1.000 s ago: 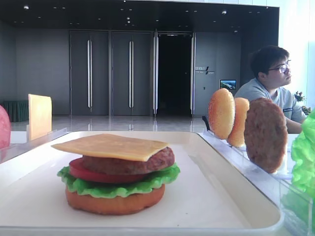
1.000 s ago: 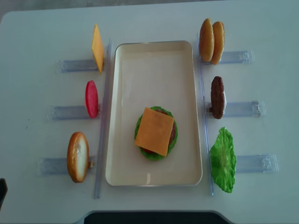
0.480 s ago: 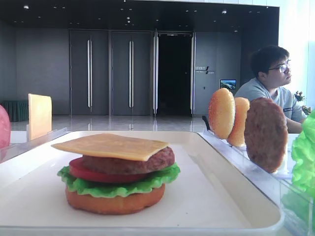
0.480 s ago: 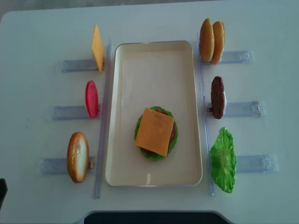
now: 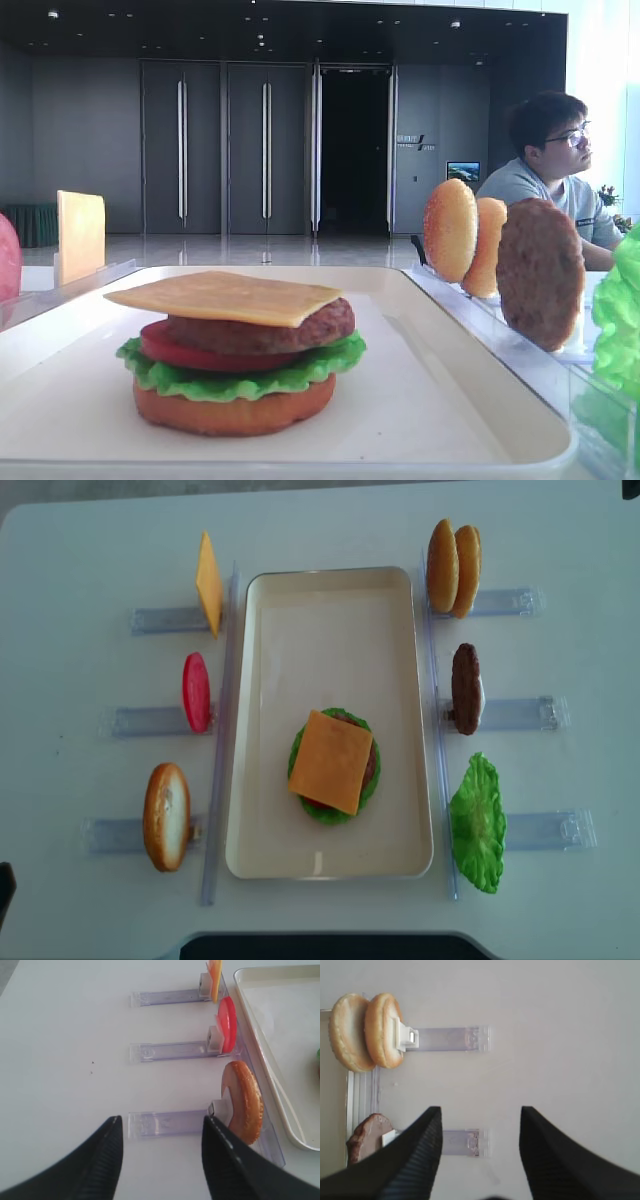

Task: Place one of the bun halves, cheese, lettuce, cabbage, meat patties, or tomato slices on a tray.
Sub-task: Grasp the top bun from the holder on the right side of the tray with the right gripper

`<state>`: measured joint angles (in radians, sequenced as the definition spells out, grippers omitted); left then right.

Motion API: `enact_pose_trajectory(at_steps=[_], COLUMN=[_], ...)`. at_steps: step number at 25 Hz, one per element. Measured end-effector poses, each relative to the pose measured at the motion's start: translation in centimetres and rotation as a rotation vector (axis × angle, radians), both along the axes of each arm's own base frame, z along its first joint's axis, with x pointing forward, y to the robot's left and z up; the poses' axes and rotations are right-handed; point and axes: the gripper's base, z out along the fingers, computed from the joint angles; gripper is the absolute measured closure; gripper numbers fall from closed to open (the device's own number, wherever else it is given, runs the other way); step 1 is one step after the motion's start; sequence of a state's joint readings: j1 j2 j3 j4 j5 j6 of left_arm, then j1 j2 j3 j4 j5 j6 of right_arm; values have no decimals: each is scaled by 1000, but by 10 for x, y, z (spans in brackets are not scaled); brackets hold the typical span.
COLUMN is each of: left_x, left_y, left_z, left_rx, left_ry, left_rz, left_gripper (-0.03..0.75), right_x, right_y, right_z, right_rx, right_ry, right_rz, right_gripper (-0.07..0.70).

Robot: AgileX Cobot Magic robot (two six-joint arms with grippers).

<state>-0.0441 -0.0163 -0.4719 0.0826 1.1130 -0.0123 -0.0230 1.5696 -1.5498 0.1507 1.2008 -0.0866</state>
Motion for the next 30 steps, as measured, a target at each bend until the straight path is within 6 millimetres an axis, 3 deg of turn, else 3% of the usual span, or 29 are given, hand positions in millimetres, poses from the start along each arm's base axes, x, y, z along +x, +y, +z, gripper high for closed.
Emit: enact_pose_trajectory(at_steps=[6,9,11,18,22,26,30], left_x=[0,0,0,0,0,0,0], left_y=[0,0,0,0,0,0,0], left_z=[0,0,0,0,0,0,0], left_rx=[0,0,0,0,0,0,0], left_ry=[0,0,0,0,0,0,0], left_rz=[0,0,0,0,0,0,0], left_gripper=[325,325,325,325,325,325,325], right_x=[14,13,11,-2,4,12,24], right_y=[1,15,36,142,179,191,183], right_z=[4,3,2,-4,-15,-26,-37], right_rx=[-1,-28,-59,-21,-5,-10,-24], right_ry=[-7,-3,-1,-2,12,32,56], right_rz=[7,30,65,244,283,283,220], right_gripper=[289,289,289,289,285,230,186])
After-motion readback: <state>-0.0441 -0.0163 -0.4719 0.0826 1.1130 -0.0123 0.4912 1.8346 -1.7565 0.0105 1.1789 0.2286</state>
